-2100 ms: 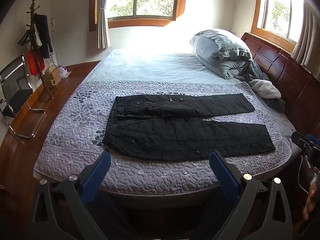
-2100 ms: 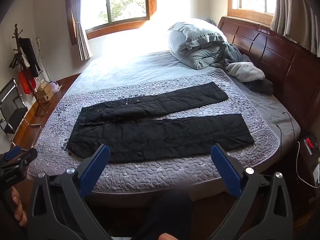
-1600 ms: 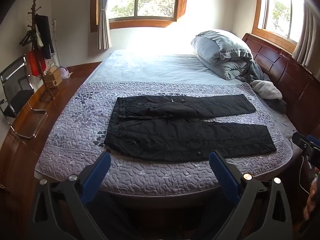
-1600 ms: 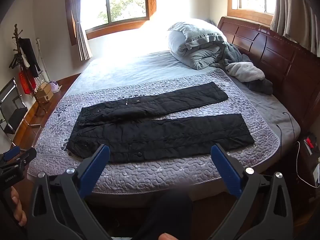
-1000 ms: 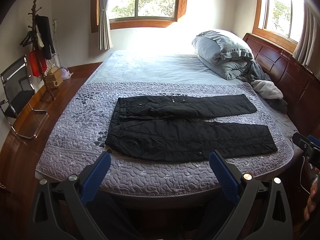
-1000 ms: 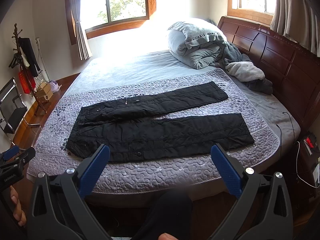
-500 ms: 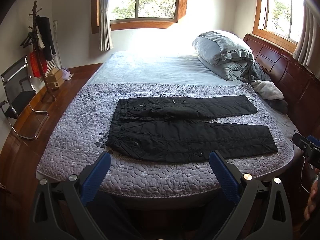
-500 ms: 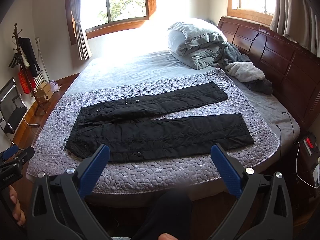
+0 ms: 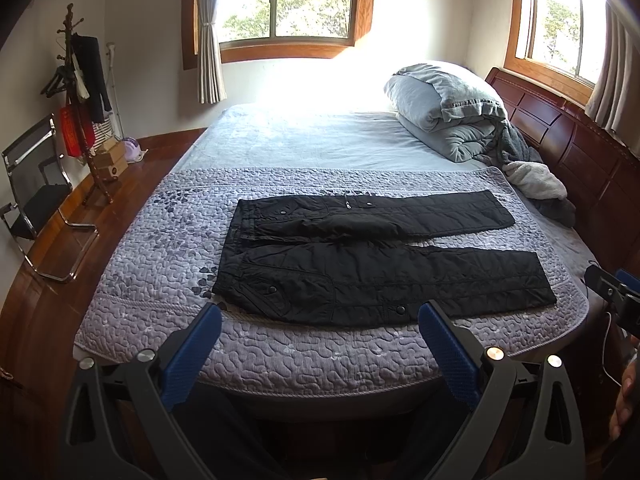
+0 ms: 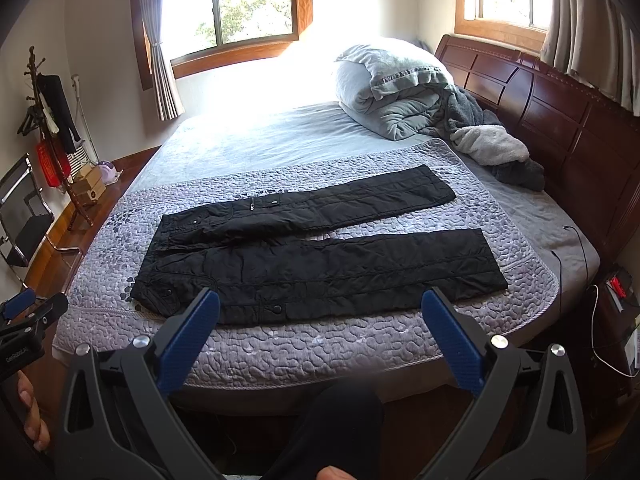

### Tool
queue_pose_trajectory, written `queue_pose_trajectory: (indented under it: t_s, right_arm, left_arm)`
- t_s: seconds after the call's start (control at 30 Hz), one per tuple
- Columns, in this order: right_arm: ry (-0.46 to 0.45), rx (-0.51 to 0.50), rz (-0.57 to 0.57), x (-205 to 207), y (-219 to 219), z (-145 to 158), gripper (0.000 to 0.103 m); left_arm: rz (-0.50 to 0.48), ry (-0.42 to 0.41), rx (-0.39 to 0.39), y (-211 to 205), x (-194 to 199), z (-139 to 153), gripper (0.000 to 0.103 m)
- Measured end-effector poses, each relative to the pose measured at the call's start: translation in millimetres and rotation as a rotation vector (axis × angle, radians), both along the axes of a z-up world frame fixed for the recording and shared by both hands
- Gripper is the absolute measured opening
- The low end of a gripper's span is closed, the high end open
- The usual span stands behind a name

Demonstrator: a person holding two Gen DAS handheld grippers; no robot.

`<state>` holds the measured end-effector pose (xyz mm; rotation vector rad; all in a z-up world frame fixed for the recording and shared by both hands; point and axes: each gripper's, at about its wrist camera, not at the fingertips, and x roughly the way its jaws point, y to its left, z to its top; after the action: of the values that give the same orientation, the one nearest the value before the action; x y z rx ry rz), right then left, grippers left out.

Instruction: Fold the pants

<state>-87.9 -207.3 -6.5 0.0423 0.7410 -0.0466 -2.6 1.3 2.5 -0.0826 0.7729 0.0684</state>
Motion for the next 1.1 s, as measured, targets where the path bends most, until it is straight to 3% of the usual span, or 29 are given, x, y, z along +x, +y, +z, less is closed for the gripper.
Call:
queue_pose_trajectory:
  t_s: [1.1]
  right_arm:
    - [0.011, -0.009, -0.007, 5.5, -5.1, 1.4, 0.101]
  left_arm:
    - [-0.006, 0.011, 0.007, 1.9, 7.3, -5.2, 0.099]
